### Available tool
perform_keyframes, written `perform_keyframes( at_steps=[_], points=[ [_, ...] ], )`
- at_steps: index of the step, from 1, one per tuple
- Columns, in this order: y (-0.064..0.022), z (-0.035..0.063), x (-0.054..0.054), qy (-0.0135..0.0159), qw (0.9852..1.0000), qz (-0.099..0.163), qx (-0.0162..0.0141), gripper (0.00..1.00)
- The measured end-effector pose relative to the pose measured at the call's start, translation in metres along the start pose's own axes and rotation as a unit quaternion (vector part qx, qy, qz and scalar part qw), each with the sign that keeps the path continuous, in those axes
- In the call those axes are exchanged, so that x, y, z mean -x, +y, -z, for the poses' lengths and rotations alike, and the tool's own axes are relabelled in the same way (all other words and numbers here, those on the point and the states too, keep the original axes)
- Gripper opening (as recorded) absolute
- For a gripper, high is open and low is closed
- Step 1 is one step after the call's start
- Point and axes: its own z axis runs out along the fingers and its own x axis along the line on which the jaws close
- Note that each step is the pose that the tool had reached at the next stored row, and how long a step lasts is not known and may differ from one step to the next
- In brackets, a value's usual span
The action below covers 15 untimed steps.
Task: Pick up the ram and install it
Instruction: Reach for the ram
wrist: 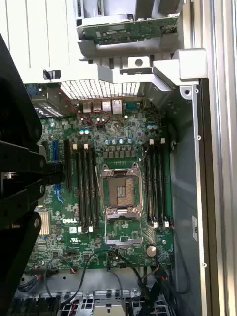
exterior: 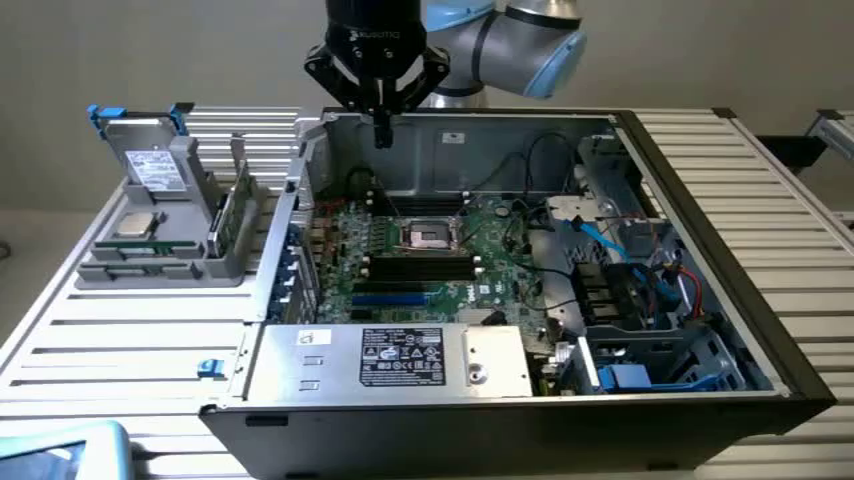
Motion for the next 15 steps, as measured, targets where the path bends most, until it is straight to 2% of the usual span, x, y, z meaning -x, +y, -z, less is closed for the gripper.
perform_keyframes(
  at_steps=[15],
  points=[
    [0.0000,0.0000,-0.0005,0.0000,1.0000,0.000,0.0000,0.11]
  ],
)
